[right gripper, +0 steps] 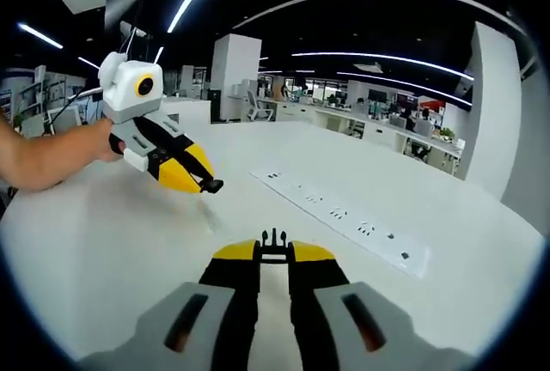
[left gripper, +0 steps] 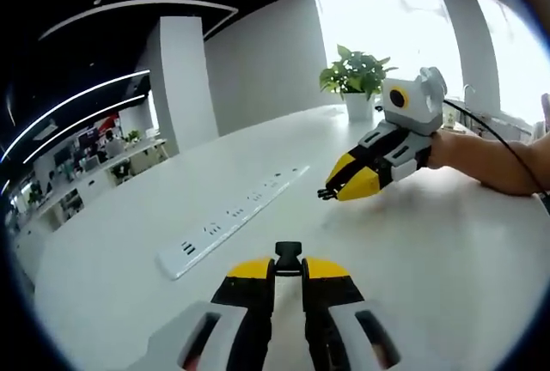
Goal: Snap the two parts of the plastic buckle together until the buckle closes and remains connected.
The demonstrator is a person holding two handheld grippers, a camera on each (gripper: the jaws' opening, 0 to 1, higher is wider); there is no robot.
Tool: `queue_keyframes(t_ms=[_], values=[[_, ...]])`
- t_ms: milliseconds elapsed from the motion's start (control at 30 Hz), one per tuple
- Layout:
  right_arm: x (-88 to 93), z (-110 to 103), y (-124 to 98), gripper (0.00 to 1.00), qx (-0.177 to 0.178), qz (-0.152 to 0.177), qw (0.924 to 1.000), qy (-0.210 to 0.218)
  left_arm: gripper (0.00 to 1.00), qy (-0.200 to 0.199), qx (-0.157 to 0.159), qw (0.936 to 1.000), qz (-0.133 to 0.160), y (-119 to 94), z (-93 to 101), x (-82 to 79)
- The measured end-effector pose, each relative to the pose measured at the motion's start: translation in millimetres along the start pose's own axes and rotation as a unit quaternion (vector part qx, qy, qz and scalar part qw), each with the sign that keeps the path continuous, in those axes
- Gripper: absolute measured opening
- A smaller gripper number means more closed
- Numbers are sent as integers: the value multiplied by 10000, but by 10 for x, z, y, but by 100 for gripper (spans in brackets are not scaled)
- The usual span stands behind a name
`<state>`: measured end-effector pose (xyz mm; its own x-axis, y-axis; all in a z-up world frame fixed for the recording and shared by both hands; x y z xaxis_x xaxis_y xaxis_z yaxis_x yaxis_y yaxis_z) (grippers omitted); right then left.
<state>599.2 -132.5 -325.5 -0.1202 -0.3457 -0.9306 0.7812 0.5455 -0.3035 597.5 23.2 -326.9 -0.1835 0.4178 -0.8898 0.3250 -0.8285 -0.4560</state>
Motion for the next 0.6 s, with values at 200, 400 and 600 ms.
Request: queue_keyframes(t_ms=[200, 400, 600], values=[[64, -115, -50, 11, 28, -142, 9999, -8, 10, 20, -50, 10000, 10, -23, -10, 1], [33, -134, -101, 11, 148, -99, 9998, 64, 10, 19, -107, 9999, 36, -95, -4, 24], [48, -87, -103, 11, 223, -106, 9996, 118, 9, -55, 3, 10000, -77, -103, 41, 109]])
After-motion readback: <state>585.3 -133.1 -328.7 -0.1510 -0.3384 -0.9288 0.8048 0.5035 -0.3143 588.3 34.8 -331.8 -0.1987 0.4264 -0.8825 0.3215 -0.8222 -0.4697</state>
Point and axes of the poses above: the point that each gripper's makers call its tool centre point, and the gripper's own axes: y roughly forward along the fingers, z roughly to its right, x roughly out of its underside, the point moved 4 cm from there along -y, roughly backward along the fingers, and after that the axes turned 11 degrees about x, right-handed, at the moved point
